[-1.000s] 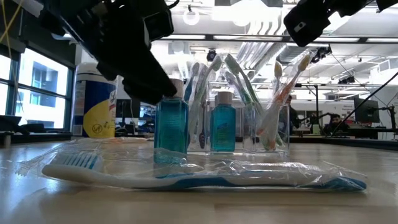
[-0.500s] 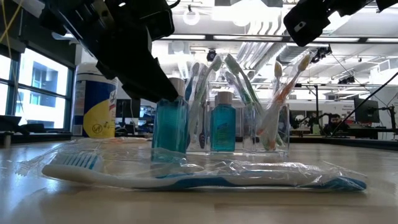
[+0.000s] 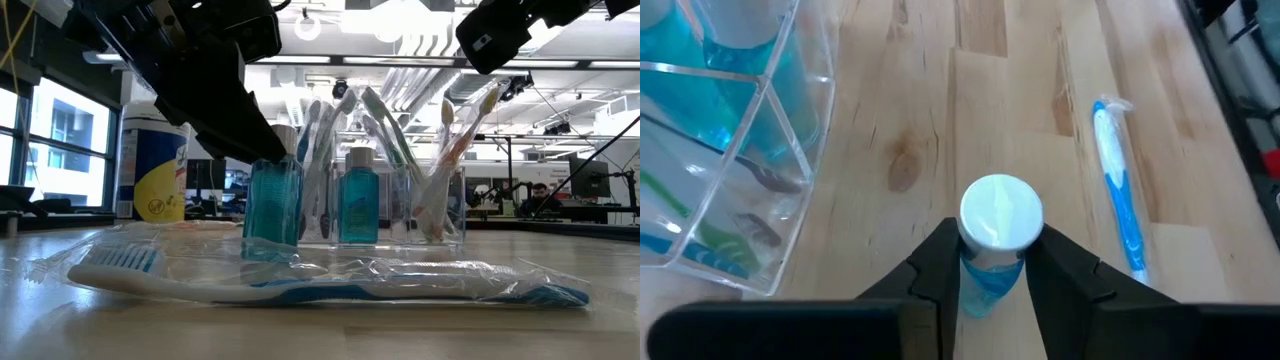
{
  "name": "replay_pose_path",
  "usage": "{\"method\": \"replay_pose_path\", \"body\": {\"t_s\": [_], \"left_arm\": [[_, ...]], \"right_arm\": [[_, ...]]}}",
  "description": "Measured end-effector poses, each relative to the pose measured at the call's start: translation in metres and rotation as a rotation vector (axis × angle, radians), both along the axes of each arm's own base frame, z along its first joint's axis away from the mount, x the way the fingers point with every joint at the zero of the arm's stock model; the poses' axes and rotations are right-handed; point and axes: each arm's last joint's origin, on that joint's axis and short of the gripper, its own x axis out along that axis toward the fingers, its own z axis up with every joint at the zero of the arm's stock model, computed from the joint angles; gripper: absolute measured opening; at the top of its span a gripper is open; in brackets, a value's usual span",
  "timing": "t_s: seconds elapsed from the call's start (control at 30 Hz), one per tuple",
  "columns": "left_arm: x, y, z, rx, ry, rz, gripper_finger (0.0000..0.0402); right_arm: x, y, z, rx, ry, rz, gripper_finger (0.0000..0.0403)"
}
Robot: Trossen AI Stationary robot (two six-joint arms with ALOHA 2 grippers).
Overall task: Pick & Place toothbrushing station
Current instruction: Put the blue mouthwash into the transparent organizer
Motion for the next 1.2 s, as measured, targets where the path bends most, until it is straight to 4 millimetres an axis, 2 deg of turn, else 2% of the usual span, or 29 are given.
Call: {"method": "replay_pose_path", "body": {"t_s": [0.1, 0.3, 0.53, 0.67, 0.8, 1.0, 1.2], "left_arm": [[0.005, -0.002, 0.009, 0.044, 0.031, -0.019, 0.0087], [0.016, -0.004, 0.042, 0.203, 0.081, -0.052, 0.0087], [0.031, -0.009, 0.088, 0.278, -0.024, -0.115, 0.0087], [0.038, -0.002, 0.11, 0.312, -0.045, -0.102, 0.0087], [0.043, 0.015, 0.119, 0.321, -0.03, -0.049, 0.0087], [0.049, 0.04, 0.119, 0.276, -0.012, -0.002, 0.0087], [0.053, 0.052, 0.121, 0.167, -0.029, -0.088, 0.0087]], "right_arm": [[0.0, 0.0, 0.0, -0.001, -0.001, 0.001, 0.0174], [0.0, 0.001, 0.001, 0.011, -0.01, 0.026, 0.0174], [0.007, 0.003, 0.003, -0.091, -0.123, 0.071, 0.0174], [0.017, 0.007, -0.001, -0.163, -0.18, 0.07, 0.0174], [0.025, 0.008, -0.006, -0.214, -0.2, -0.034, 0.0174], [0.028, 0.008, -0.005, -0.226, -0.233, -0.1, 0.0174], [0.029, 0.006, -0.003, -0.292, -0.266, -0.139, 0.0174]]}}
